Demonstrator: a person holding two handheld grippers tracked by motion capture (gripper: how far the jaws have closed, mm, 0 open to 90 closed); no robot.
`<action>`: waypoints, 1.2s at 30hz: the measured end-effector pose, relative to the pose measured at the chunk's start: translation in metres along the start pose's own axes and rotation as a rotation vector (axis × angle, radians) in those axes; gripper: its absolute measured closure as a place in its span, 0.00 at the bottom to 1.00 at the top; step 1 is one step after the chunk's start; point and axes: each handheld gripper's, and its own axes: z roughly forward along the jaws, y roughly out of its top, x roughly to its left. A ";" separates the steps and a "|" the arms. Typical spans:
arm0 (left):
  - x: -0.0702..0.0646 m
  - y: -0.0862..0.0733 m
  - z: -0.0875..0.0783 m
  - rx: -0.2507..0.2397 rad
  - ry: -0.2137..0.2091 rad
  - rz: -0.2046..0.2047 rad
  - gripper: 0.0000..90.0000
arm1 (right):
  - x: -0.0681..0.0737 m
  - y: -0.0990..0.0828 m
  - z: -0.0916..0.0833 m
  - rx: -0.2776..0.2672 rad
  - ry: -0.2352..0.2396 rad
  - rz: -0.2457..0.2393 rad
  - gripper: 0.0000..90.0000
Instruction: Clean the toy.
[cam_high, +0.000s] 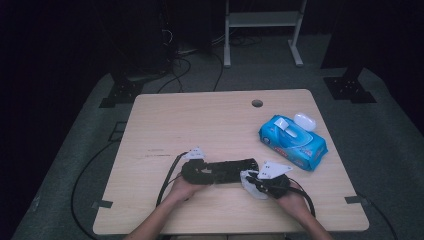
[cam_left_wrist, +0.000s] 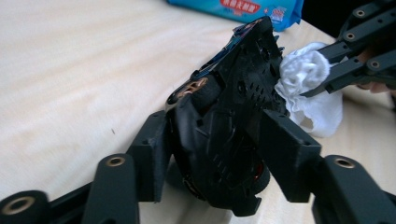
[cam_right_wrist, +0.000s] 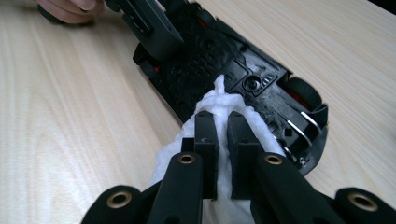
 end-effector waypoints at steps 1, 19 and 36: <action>-0.001 0.000 0.000 -0.002 0.007 0.011 0.52 | 0.000 0.000 0.000 0.003 -0.002 0.002 0.93; -0.020 0.001 0.002 -0.006 0.059 0.262 0.71 | -0.002 0.007 -0.001 0.024 0.041 0.047 0.93; -0.024 -0.002 -0.005 0.012 0.056 0.334 0.78 | 0.009 0.070 0.033 -0.029 0.092 0.116 0.92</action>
